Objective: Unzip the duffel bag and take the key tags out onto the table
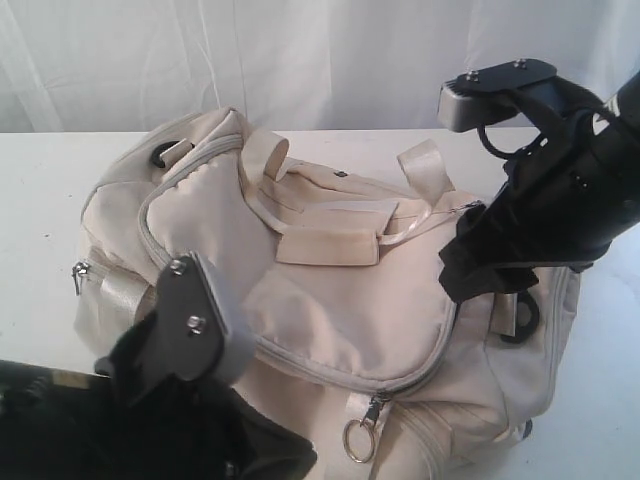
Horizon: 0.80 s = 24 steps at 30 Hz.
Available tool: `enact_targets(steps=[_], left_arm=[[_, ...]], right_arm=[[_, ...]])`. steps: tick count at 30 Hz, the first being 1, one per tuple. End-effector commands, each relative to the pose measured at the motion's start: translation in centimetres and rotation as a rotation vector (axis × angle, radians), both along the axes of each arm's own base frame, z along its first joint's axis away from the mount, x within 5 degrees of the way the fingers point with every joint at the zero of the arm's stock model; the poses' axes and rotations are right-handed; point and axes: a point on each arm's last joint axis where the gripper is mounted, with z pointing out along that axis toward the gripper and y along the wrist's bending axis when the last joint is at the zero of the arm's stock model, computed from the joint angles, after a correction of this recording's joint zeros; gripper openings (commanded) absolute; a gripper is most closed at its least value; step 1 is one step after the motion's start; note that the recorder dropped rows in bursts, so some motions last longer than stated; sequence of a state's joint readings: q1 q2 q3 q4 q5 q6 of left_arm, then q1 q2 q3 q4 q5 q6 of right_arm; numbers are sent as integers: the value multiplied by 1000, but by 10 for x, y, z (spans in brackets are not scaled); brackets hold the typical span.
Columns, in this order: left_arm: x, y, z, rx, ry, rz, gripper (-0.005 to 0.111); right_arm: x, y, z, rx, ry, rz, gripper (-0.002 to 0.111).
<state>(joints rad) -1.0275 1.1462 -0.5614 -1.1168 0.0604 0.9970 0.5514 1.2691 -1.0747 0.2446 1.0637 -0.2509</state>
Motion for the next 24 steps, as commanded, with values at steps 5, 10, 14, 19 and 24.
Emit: enact_targets(steps=[5,10,14,19,24], left_arm=[[14,-44,-9,38,81,-19,54],[21,-55,-21,79,101,-12,79],[28,-58,-32,112,85,31,77],[36,-59,-37,130,46,88,72],[35,-59,-38,130,53,80,52]], right_arm=[[-1,1,2,28,16,7,54],[1,2,3,39,-4,1,55],[0,4,3,59,11,-3,55],[-2,5,-2,80,30,-12,55],[-2,4,-12,75,39,-22,55]])
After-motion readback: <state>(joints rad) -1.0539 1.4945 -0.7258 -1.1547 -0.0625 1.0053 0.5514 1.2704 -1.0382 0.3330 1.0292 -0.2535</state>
